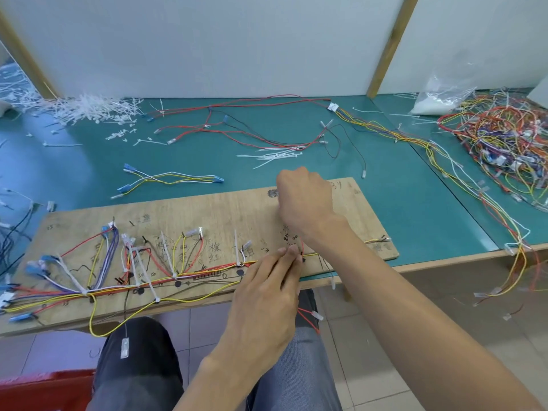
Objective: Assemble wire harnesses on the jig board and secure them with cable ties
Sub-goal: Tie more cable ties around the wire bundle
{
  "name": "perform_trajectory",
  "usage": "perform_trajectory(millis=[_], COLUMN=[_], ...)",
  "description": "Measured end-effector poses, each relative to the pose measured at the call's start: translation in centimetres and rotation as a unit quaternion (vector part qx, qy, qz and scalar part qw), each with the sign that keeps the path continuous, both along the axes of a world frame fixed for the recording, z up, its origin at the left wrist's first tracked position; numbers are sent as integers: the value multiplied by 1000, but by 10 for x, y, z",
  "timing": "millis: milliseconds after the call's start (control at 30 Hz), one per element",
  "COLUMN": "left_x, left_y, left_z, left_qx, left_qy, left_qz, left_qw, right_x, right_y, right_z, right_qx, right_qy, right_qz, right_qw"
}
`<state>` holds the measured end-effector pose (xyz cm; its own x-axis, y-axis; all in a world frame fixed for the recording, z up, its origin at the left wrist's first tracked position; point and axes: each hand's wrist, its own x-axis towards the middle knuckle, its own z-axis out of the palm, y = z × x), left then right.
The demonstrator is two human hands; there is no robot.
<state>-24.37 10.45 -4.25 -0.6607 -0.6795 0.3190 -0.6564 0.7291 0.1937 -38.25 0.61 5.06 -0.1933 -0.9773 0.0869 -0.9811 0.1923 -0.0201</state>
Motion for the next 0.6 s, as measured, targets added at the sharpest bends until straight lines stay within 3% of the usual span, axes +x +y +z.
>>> perform_trajectory(millis=[600], left_x=[1], left_y=[1], left_z=[16], left_qx=[49], left_qy=[39], left_qz=[16], left_qw=[998], right_x=[3], right_y=[121], right_z=[-33], right_qx=[17], right_qy=[33], right_qz=[119], right_qw=[992])
